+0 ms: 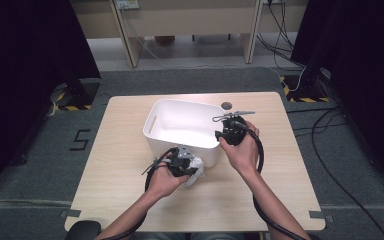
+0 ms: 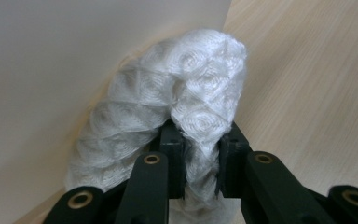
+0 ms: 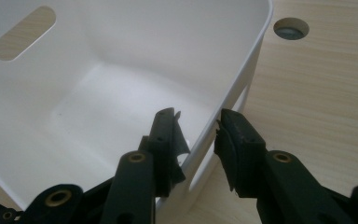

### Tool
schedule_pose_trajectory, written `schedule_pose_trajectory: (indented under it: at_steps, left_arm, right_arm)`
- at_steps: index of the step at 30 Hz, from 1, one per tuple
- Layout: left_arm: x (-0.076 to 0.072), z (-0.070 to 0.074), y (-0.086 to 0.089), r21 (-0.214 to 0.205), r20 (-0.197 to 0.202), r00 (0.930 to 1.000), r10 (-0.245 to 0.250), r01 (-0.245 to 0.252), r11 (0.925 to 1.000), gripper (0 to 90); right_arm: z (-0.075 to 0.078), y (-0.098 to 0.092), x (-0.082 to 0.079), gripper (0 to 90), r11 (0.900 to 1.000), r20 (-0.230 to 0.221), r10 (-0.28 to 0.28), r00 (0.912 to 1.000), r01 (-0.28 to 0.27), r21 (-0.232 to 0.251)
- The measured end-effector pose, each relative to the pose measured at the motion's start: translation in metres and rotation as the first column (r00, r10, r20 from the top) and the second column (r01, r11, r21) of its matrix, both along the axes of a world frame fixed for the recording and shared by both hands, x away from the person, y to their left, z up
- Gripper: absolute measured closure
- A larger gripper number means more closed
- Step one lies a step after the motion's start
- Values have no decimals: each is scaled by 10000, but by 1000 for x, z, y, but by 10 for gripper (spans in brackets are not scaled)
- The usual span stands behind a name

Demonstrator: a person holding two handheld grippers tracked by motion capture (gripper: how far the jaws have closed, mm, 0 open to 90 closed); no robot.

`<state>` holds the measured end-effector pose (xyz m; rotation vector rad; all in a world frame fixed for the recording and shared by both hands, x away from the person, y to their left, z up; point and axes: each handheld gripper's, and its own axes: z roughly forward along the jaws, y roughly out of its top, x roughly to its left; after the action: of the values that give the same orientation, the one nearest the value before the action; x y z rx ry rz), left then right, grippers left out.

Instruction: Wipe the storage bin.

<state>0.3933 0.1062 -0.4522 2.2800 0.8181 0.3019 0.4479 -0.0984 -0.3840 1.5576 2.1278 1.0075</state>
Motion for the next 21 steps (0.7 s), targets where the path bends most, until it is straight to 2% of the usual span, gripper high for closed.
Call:
schedule_pose_trajectory:
  at_steps: [21]
  left_arm:
    - [-3, 26, 2, -347, 345, 9994, -23, 35, 9994, 763]
  right_arm:
    - [0, -1, 1, 679, 10000, -52, -55, 10000, 56, 24]
